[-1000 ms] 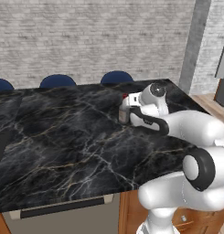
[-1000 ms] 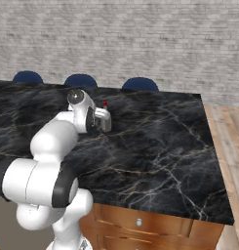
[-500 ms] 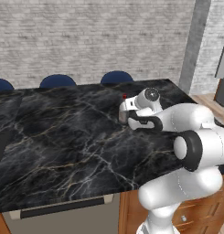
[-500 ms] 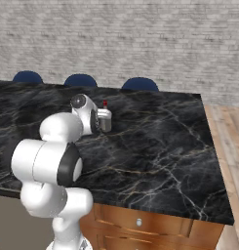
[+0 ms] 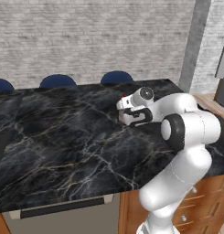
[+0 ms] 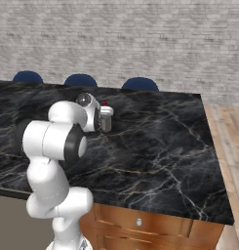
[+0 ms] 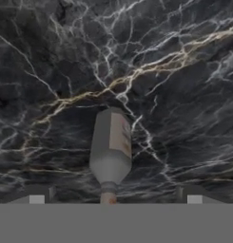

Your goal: Place the beer and liquor on the top shelf of the fridge to keep them out of children's reach, and place the sweet potato on lower shelves for easy access.

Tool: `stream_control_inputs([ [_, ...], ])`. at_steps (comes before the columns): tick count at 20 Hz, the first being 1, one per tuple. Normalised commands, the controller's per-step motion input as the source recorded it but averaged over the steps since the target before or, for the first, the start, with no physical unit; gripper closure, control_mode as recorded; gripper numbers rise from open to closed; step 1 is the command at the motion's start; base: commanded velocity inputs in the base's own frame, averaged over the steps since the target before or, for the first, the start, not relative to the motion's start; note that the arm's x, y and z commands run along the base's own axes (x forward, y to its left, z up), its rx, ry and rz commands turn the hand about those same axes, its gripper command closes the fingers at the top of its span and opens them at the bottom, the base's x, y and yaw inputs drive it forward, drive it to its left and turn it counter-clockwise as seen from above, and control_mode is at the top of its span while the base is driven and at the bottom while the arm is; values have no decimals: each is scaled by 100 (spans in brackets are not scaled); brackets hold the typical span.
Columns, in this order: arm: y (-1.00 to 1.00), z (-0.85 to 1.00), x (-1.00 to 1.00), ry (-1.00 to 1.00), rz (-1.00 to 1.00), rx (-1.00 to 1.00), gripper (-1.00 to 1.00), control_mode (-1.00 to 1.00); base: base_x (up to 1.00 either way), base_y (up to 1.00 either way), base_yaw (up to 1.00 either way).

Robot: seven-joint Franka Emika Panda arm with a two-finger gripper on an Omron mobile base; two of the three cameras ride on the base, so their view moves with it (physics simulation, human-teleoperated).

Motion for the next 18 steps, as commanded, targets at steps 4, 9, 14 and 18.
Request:
stream_control_inputs([
  [4, 0, -6, 52, 0, 0, 0, -100, -100, 0, 0, 0],
  [9, 0, -10, 44, 0, 0, 0, -100, -100, 0, 0, 0],
  [14, 0, -16, 35, 0, 0, 0, -100, -100, 0, 0, 0],
  [18, 0, -19, 38, 0, 0, 0, -100, -100, 0, 0, 0],
])
